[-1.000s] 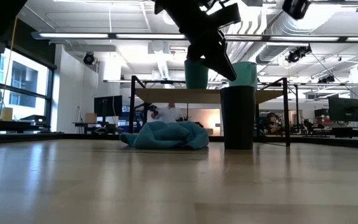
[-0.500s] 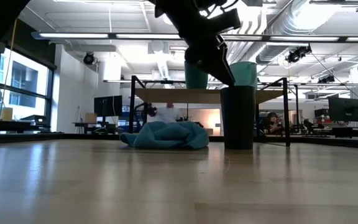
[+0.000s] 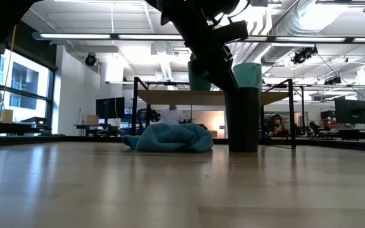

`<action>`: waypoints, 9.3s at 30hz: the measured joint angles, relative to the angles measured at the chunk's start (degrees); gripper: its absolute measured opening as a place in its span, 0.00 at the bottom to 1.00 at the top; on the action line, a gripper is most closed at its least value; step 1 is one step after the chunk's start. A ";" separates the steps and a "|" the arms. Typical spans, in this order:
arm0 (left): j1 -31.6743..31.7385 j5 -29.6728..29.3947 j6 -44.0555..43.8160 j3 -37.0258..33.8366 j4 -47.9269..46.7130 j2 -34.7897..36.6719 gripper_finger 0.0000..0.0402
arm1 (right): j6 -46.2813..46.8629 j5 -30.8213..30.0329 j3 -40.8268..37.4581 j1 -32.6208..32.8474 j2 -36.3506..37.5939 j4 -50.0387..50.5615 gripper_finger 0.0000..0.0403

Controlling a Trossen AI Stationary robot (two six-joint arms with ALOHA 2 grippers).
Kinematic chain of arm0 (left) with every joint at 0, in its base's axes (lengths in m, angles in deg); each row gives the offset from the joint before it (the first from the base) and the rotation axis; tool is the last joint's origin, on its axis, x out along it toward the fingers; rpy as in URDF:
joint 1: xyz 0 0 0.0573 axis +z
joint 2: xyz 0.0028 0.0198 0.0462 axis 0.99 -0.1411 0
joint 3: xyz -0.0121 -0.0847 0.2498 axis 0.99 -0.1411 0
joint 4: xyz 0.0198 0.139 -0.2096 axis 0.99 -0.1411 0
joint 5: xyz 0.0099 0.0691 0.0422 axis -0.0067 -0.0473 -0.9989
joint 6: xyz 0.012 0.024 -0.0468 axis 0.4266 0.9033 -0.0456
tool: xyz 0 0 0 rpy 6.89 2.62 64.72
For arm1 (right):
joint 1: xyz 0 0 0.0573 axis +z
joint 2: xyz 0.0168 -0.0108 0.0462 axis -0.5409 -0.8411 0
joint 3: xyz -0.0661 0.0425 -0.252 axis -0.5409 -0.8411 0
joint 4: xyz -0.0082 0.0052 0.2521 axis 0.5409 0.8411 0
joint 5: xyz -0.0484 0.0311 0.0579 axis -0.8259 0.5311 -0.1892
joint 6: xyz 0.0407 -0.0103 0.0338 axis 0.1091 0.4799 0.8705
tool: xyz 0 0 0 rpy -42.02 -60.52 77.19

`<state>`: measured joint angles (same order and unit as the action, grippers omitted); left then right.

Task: Stack small to large cups/mugs on shelf
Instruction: Put the black cup on the shelf

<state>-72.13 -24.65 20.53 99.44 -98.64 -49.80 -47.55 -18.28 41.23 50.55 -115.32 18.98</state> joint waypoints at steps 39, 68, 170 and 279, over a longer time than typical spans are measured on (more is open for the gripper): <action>-0.76 8.60 -0.59 25.67 -39.76 0.33 0.00 | -0.69 0.04 0.00 -0.02 0.00 2.03 0.28; 11.72 9.41 -9.40 29.94 -51.73 8.96 0.00 | -0.57 0.07 0.00 -0.02 0.02 2.60 0.28; 26.25 12.93 -10.08 29.88 -51.50 7.43 0.03 | -0.57 0.07 0.02 -0.02 -0.02 2.84 0.28; 26.25 11.35 -9.16 29.90 -51.09 7.45 0.34 | -0.57 0.07 0.02 -0.02 -0.04 2.84 0.28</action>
<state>-45.88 -13.29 11.37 129.34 -149.73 -42.35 -48.12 -18.21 41.25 50.53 -115.37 21.82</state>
